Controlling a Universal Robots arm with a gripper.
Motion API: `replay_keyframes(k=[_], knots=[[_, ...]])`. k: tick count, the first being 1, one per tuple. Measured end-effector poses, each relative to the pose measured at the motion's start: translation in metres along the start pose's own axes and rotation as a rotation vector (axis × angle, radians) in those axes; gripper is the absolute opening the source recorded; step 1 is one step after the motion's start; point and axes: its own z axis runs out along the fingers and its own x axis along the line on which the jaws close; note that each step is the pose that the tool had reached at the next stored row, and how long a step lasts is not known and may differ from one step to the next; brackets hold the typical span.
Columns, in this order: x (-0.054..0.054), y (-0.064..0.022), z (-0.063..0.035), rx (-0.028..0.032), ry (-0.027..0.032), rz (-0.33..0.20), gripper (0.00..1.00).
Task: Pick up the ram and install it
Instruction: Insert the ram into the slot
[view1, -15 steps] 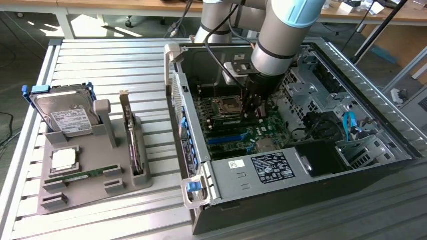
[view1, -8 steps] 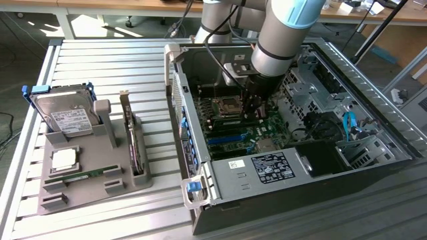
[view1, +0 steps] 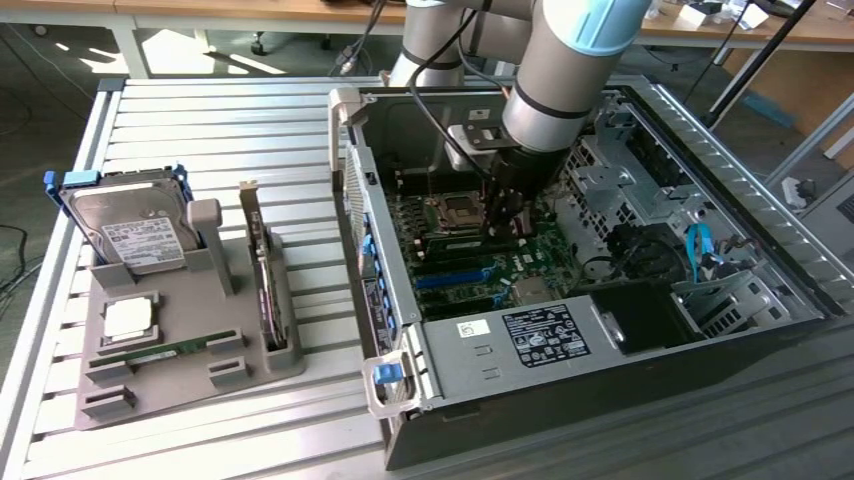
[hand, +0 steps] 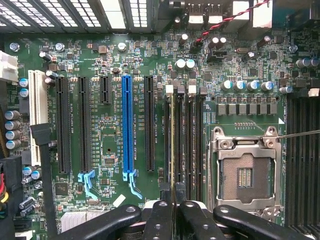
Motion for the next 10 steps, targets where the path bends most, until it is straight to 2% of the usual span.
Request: replay_keyframes(k=[10], knots=[[0.0000, 0.0000, -0.0004, -0.0001, 0.0002, 0.000, 0.12]])
